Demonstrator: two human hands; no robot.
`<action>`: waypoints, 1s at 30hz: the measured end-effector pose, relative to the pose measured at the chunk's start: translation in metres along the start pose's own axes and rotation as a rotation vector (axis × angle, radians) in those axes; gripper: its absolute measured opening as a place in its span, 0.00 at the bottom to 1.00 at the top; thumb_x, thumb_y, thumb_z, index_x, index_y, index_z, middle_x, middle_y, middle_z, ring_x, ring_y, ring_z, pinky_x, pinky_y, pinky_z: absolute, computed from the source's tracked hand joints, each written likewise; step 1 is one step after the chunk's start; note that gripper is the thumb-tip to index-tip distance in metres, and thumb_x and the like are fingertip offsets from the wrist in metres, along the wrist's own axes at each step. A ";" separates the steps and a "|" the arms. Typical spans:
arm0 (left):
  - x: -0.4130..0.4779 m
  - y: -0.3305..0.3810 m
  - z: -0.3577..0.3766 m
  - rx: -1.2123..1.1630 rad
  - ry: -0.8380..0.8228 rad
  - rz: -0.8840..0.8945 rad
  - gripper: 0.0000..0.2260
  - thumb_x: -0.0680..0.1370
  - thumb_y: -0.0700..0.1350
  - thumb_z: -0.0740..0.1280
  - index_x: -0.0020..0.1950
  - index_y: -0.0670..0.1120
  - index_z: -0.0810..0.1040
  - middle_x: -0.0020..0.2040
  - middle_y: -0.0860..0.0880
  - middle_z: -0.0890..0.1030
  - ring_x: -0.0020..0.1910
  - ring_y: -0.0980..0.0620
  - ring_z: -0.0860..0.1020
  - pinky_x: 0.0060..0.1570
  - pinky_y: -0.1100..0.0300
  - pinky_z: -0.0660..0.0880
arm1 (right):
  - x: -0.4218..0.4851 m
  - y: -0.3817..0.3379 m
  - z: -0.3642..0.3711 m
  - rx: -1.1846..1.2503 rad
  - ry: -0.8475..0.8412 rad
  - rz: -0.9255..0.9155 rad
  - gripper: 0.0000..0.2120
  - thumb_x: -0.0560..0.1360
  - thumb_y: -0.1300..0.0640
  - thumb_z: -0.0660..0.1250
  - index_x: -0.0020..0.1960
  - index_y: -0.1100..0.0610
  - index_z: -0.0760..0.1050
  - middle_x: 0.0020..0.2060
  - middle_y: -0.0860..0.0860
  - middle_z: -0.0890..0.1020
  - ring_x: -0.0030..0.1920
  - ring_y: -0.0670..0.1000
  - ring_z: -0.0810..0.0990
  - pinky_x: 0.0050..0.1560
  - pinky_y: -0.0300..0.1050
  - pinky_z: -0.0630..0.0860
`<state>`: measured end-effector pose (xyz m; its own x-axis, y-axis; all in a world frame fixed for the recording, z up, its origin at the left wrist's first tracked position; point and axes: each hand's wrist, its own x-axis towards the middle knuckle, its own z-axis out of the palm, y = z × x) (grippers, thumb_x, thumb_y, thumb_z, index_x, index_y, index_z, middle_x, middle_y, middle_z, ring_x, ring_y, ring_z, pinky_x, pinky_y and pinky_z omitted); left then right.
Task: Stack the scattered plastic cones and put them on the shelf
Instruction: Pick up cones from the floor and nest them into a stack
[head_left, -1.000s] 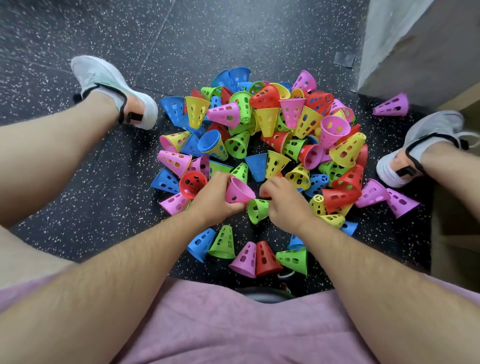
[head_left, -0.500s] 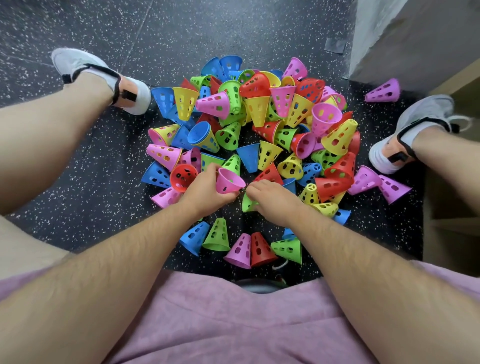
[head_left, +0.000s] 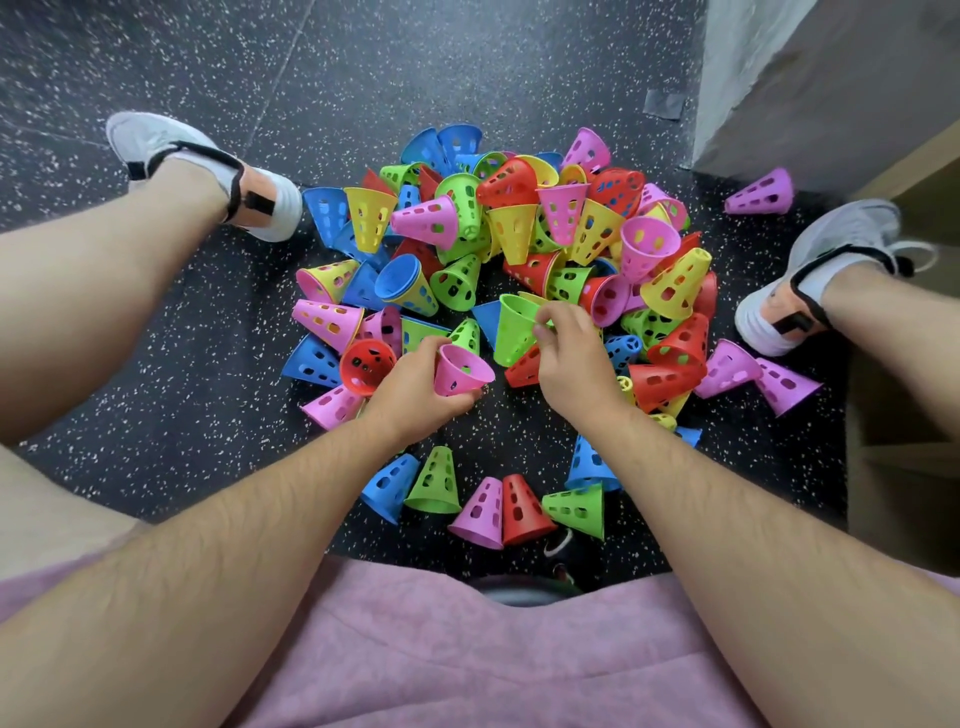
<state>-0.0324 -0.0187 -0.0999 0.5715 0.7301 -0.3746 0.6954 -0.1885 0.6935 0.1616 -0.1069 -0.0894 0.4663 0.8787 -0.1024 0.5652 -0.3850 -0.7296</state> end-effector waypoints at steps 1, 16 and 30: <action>0.001 0.000 0.001 0.003 0.000 0.004 0.35 0.73 0.52 0.78 0.75 0.46 0.68 0.64 0.49 0.79 0.57 0.52 0.79 0.56 0.59 0.77 | 0.001 -0.004 0.001 0.027 0.011 -0.002 0.07 0.84 0.57 0.58 0.59 0.56 0.73 0.56 0.49 0.73 0.49 0.49 0.72 0.51 0.44 0.69; 0.005 0.006 0.007 0.010 -0.027 0.002 0.40 0.76 0.56 0.76 0.82 0.51 0.59 0.69 0.45 0.78 0.63 0.48 0.78 0.62 0.55 0.75 | -0.015 -0.029 0.018 0.154 -0.408 0.131 0.13 0.77 0.55 0.63 0.60 0.43 0.74 0.60 0.47 0.77 0.57 0.49 0.74 0.53 0.46 0.68; 0.007 0.017 0.015 -0.001 -0.099 -0.056 0.32 0.77 0.48 0.74 0.76 0.51 0.62 0.46 0.53 0.79 0.36 0.59 0.77 0.30 0.68 0.68 | 0.005 0.021 0.009 -0.531 -0.208 -0.032 0.20 0.79 0.57 0.60 0.70 0.51 0.72 0.66 0.50 0.74 0.67 0.56 0.67 0.71 0.55 0.63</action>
<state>-0.0100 -0.0264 -0.0995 0.5721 0.6712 -0.4714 0.7268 -0.1484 0.6707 0.1697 -0.1086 -0.1111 0.3299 0.9085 -0.2563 0.8662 -0.3993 -0.3005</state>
